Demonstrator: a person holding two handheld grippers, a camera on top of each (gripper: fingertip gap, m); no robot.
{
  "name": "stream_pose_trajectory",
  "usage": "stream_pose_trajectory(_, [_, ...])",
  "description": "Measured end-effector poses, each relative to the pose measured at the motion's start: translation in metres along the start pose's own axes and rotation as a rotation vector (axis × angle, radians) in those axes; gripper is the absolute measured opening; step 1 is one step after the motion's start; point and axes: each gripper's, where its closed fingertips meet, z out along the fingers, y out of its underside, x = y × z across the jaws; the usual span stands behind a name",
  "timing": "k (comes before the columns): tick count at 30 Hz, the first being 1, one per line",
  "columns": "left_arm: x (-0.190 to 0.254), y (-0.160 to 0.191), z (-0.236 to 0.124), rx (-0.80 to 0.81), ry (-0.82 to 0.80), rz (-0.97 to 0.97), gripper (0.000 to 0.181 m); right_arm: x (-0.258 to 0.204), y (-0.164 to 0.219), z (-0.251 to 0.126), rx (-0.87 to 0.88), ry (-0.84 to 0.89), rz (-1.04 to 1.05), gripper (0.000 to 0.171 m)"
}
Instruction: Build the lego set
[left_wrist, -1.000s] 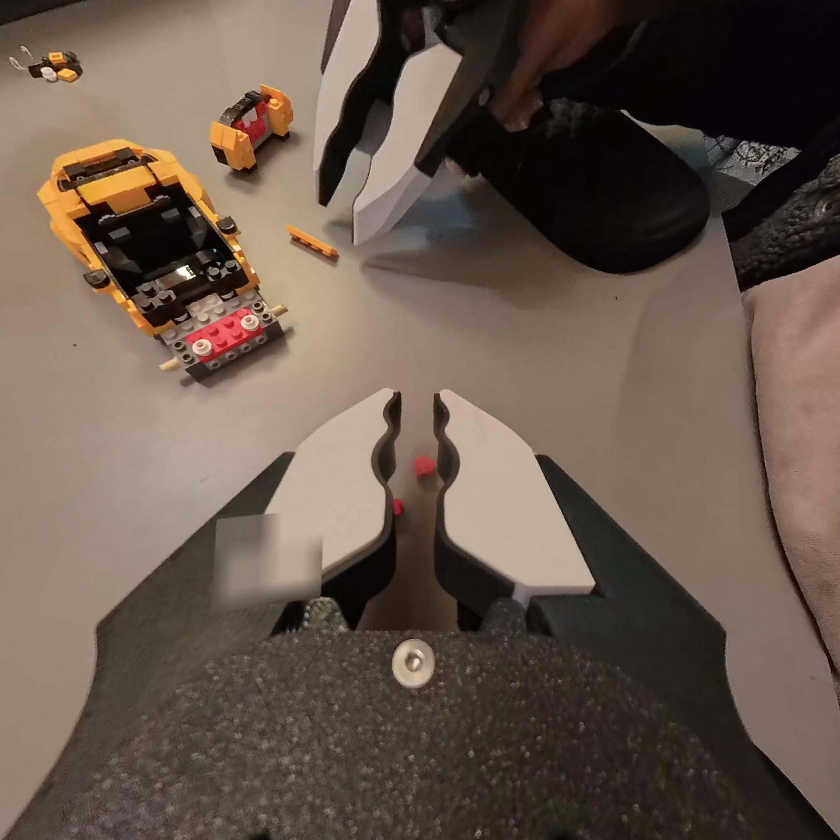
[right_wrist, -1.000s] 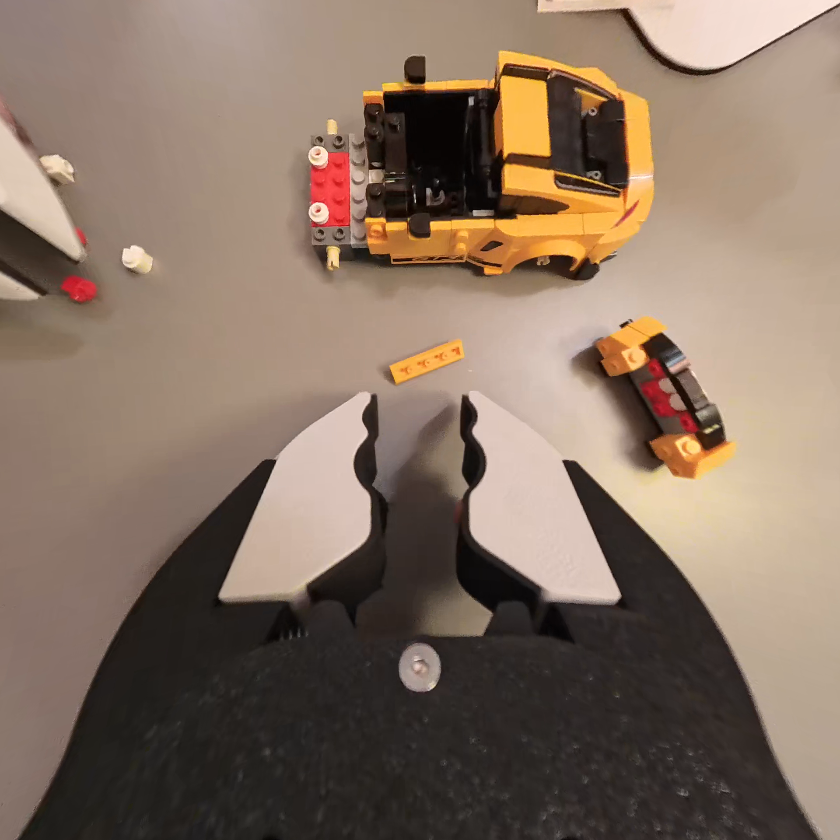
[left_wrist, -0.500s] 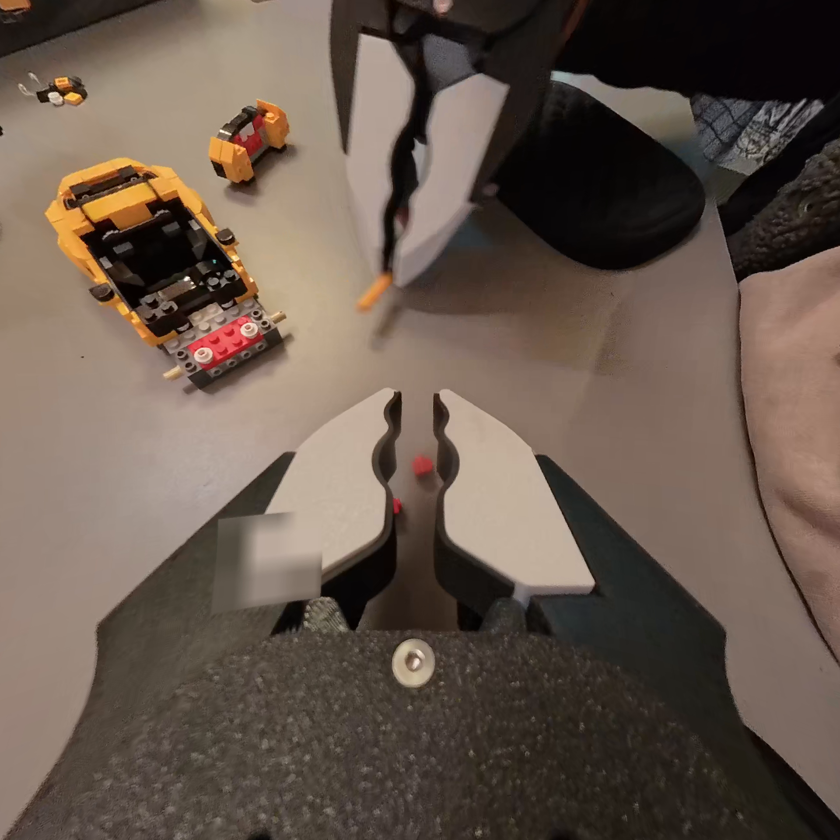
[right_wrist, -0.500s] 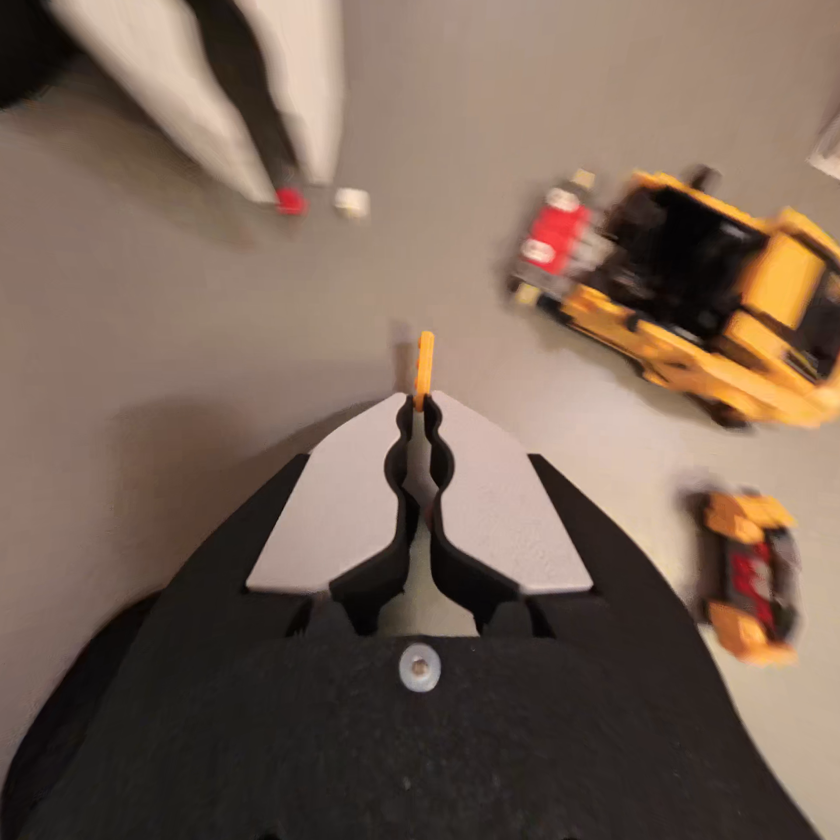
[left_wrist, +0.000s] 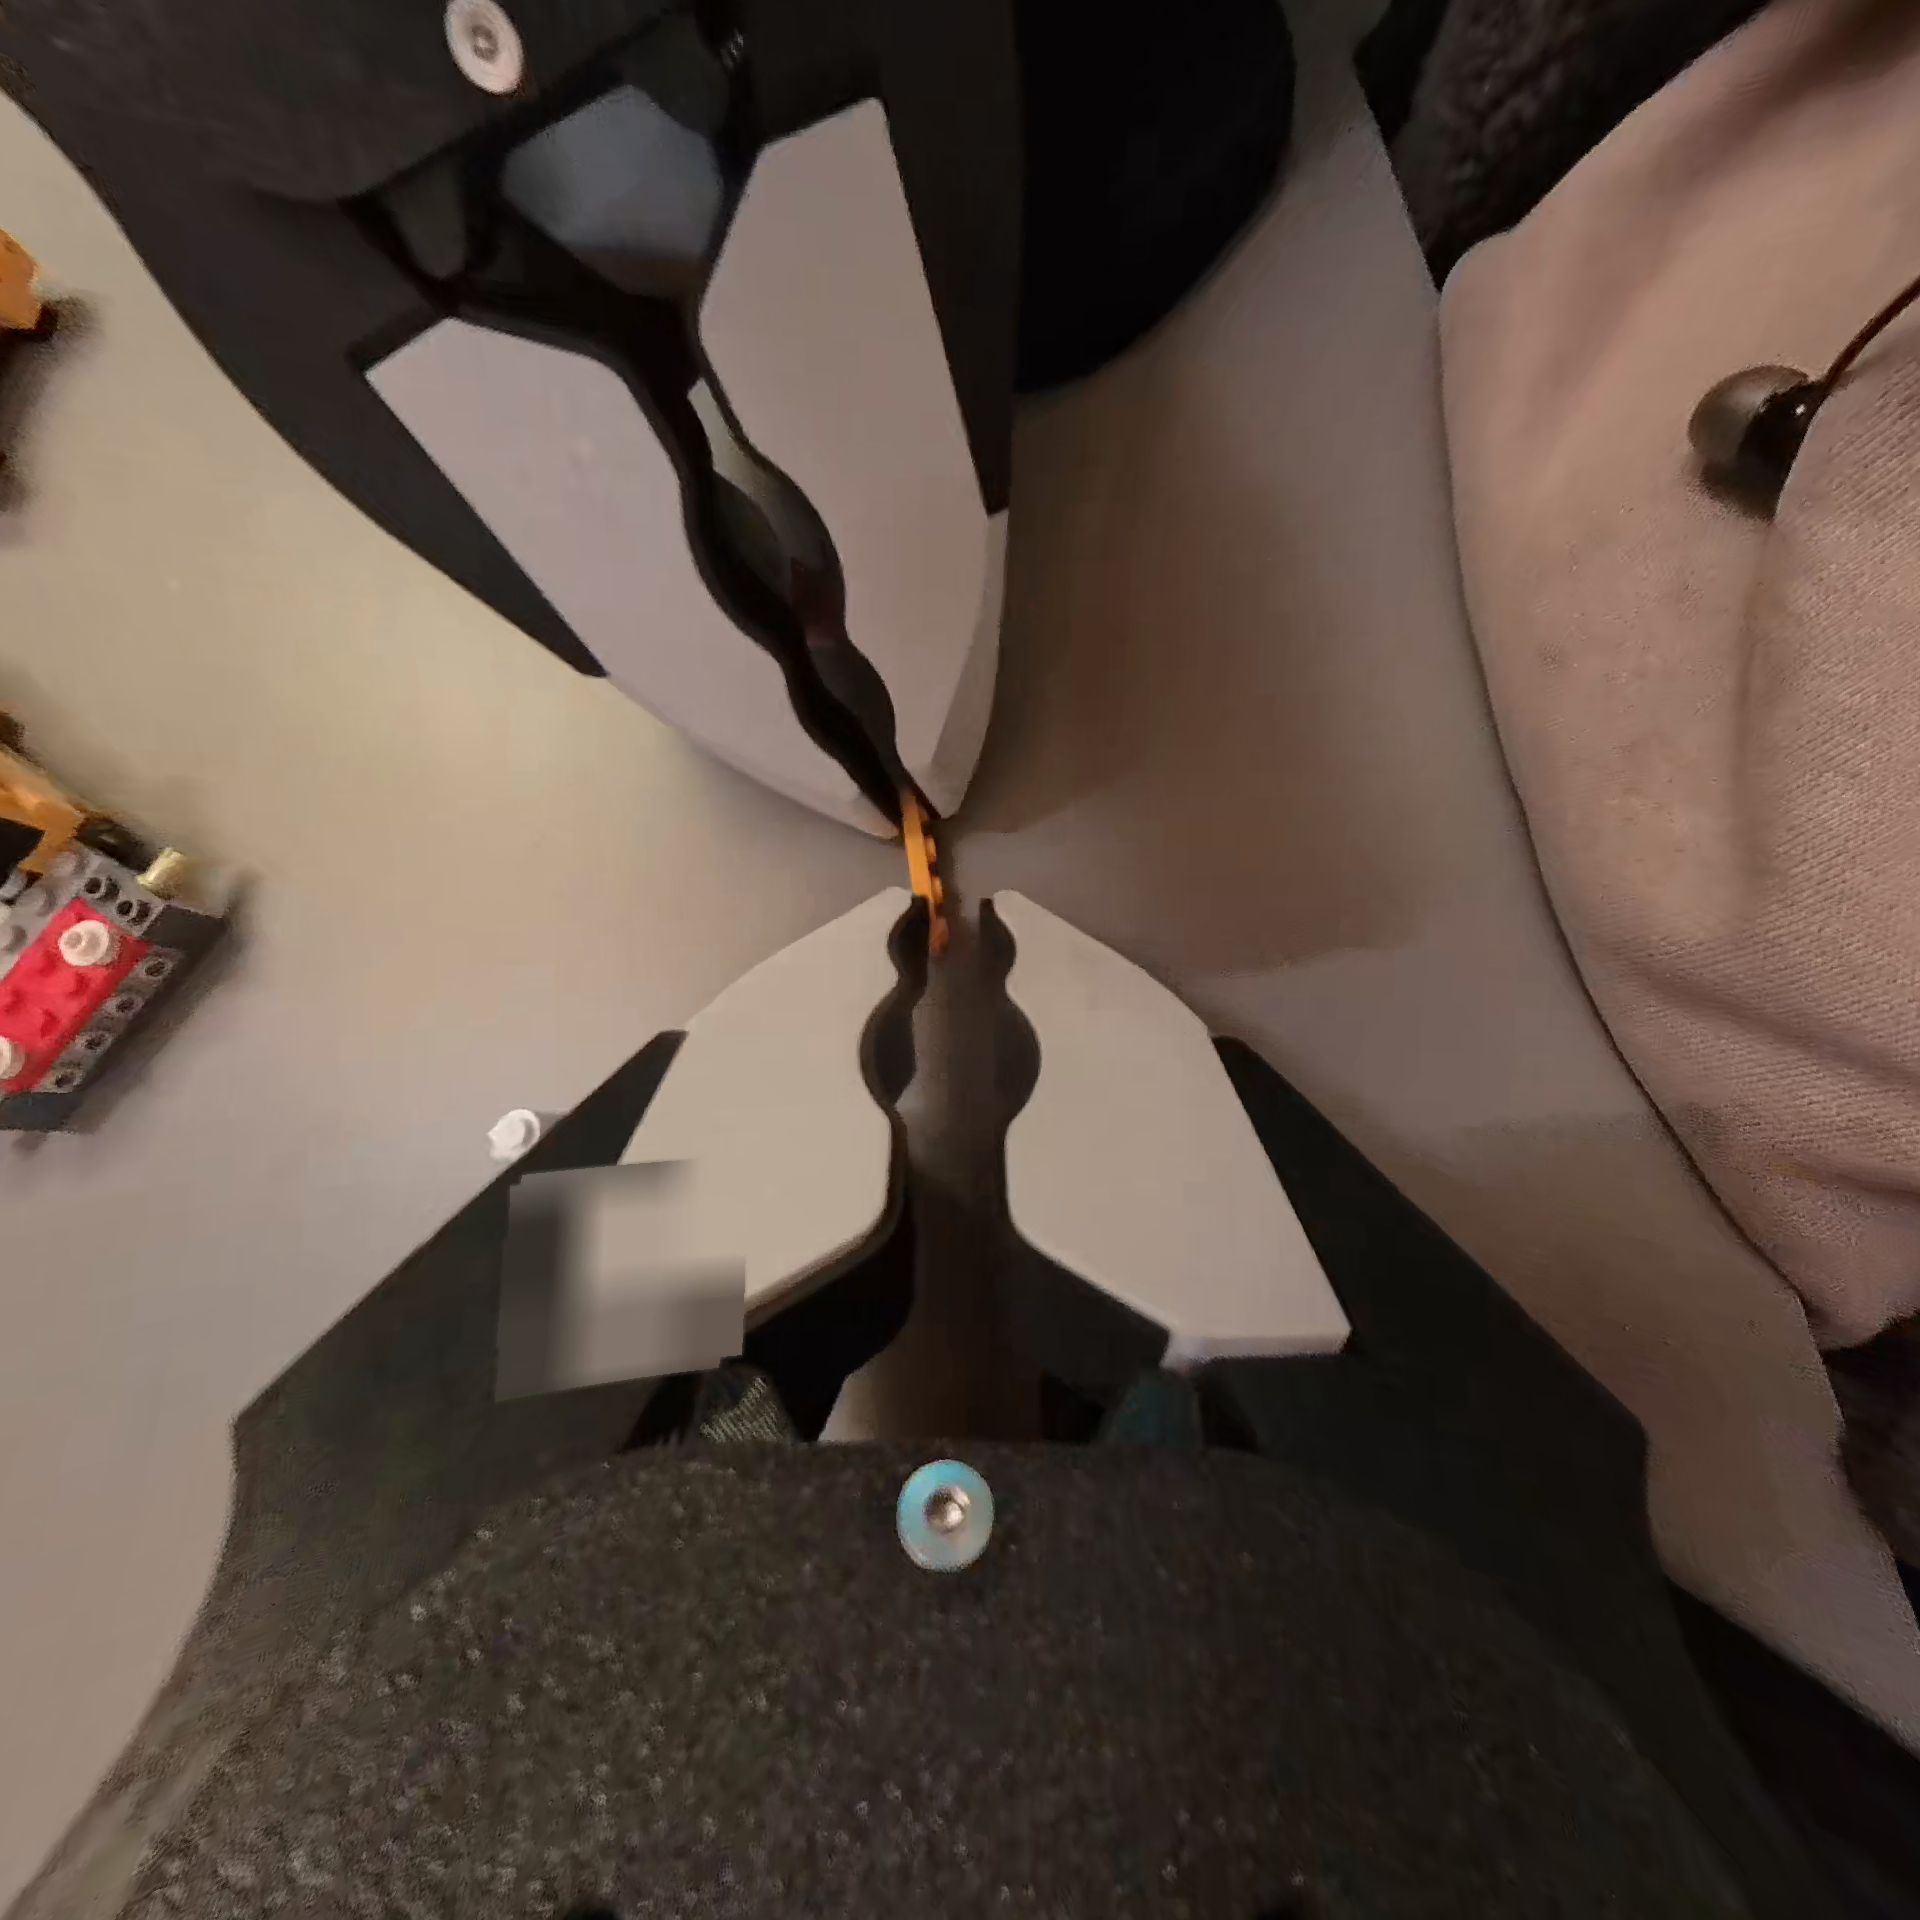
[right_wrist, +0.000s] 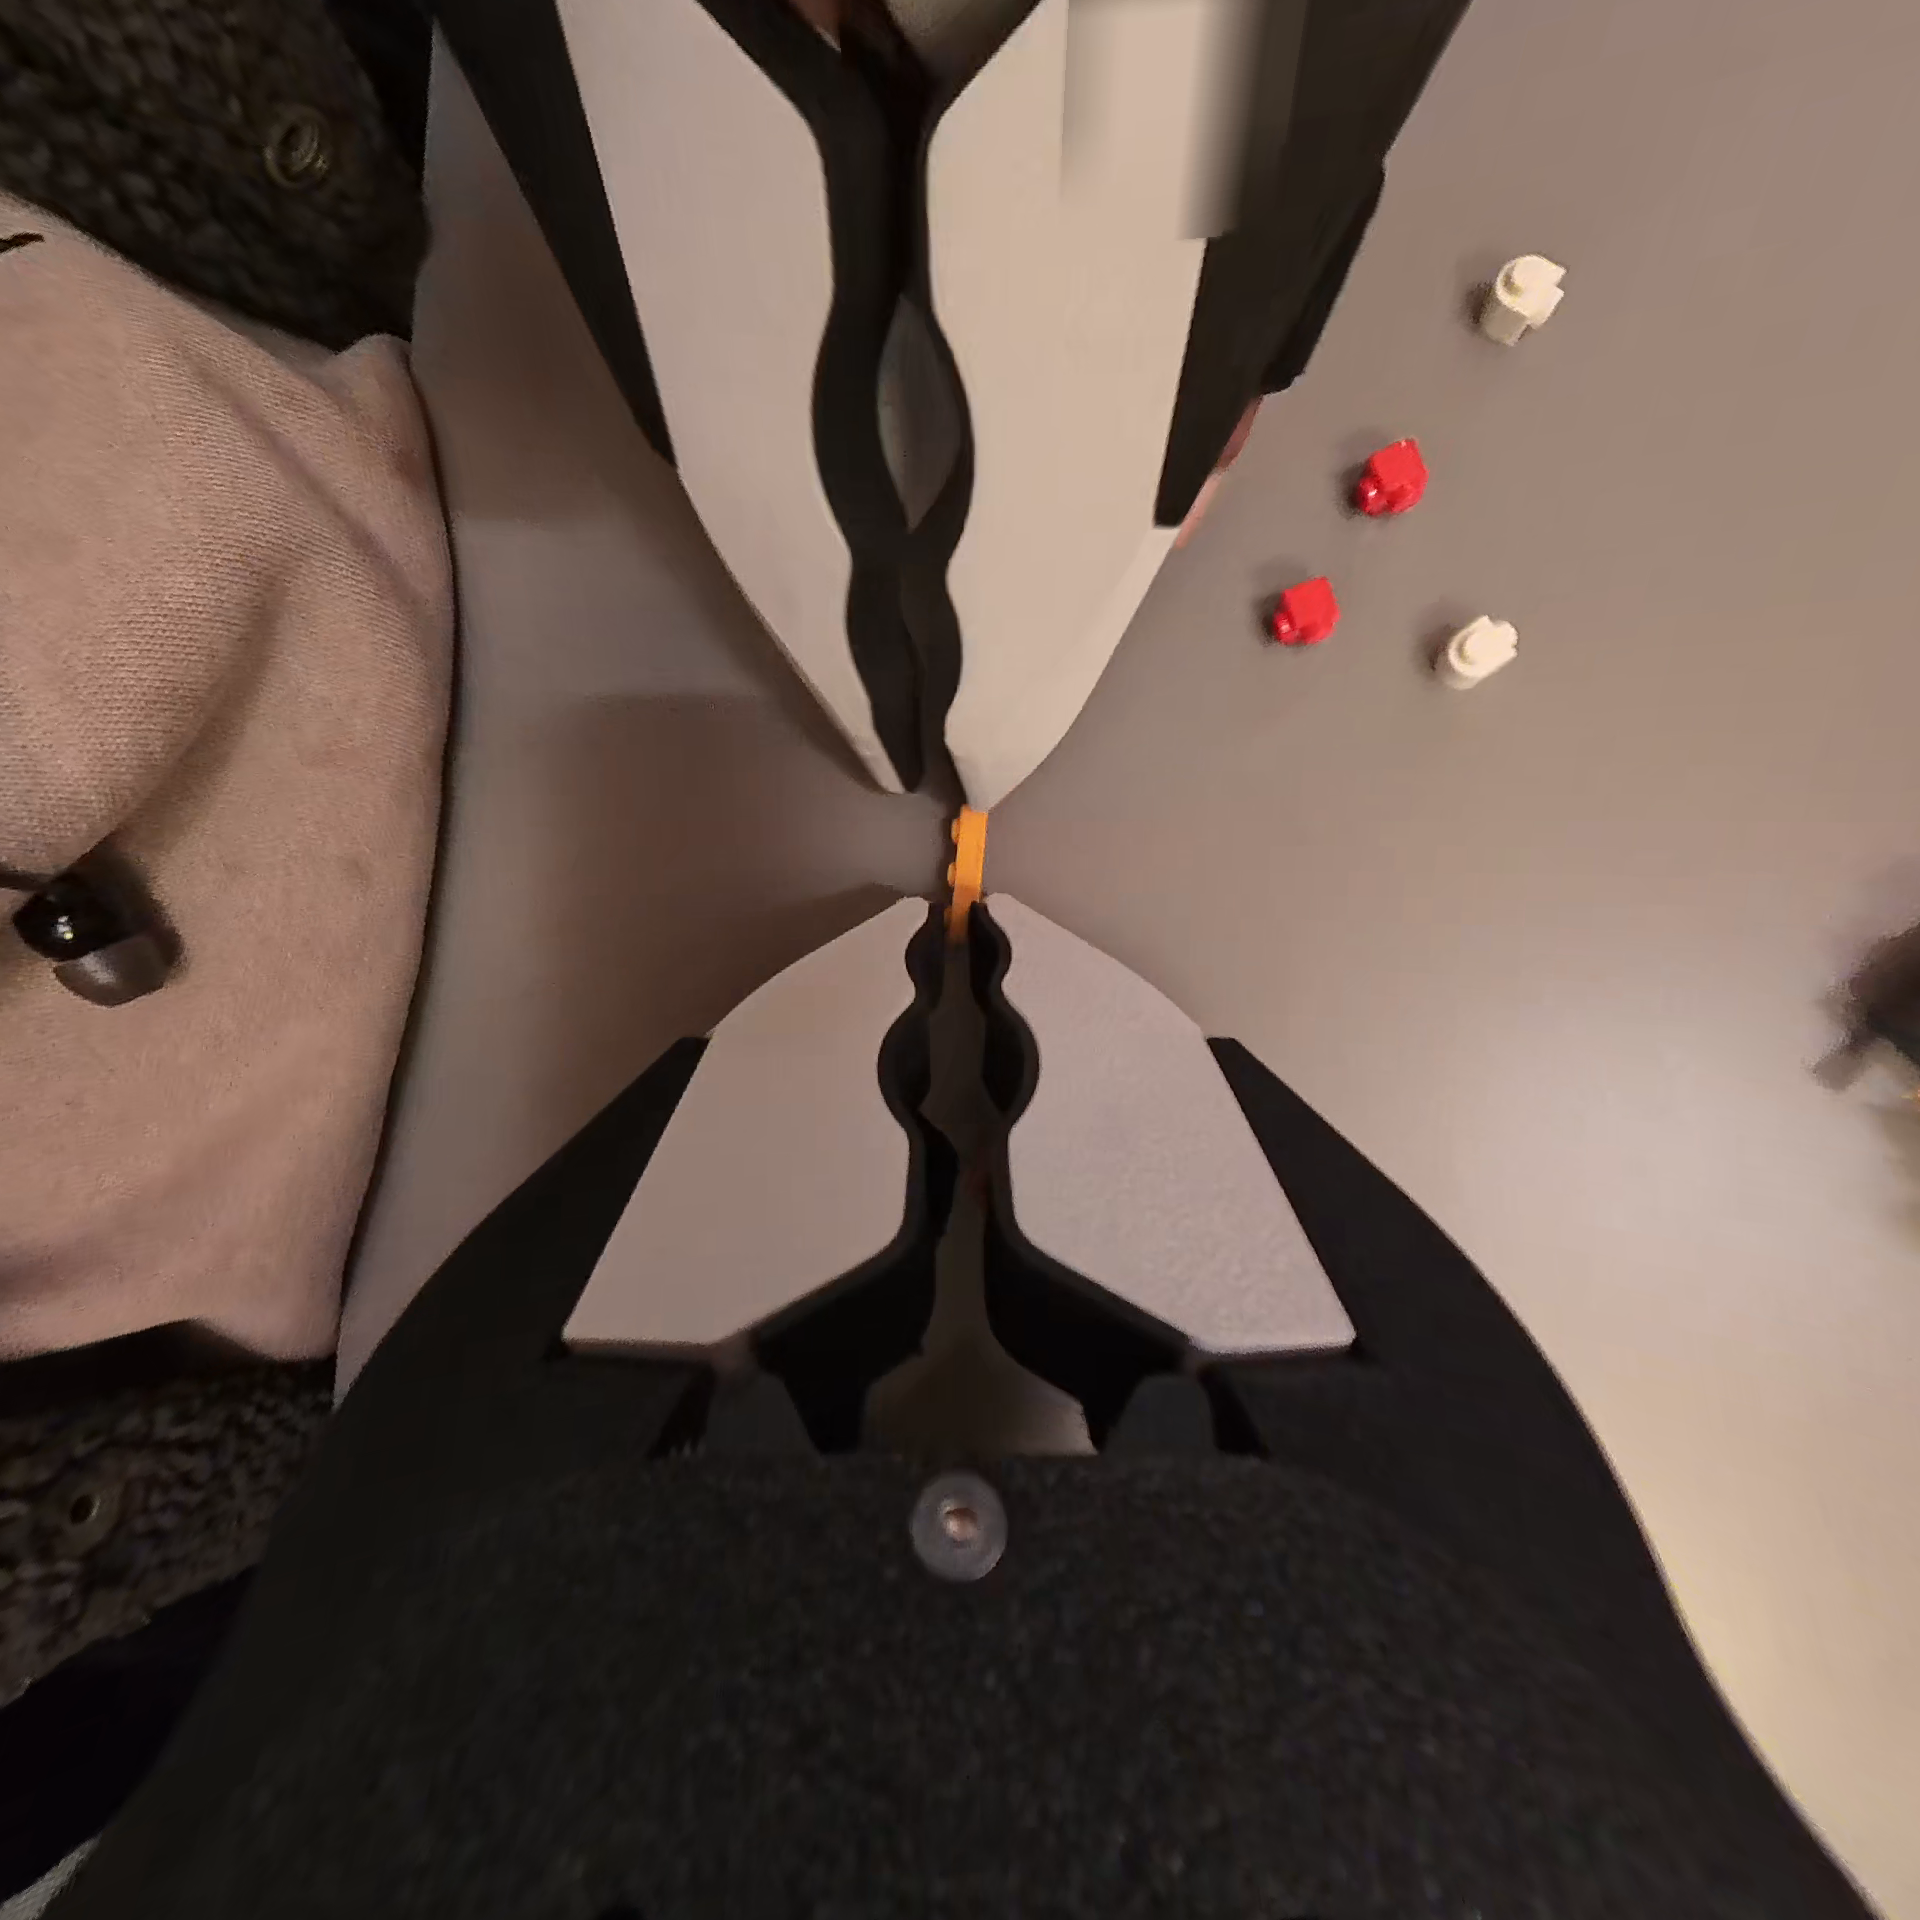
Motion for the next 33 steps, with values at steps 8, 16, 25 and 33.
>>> stream_pose_trajectory(8, [-0.009, 0.006, -0.005, -0.020, -0.051, -0.031, 0.006, 0.004, -0.005, 0.000, 0.043, 0.010, -0.001, 0.005])
stream_pose_trajectory(16, [-0.008, 0.010, -0.002, -0.039, -0.036, -0.040, 0.009, 0.002, -0.005, 0.002, 0.024, 0.019, -0.031, 0.005])
stream_pose_trajectory(25, [-0.006, 0.012, -0.003, -0.043, -0.031, -0.051, 0.005, 0.005, -0.006, 0.002, 0.013, 0.059, -0.044, 0.005])
stream_pose_trajectory(33, [-0.005, 0.015, -0.005, -0.052, -0.026, -0.054, 0.005, 0.010, -0.006, -0.009, 0.070, 0.112, -0.030, 0.008])
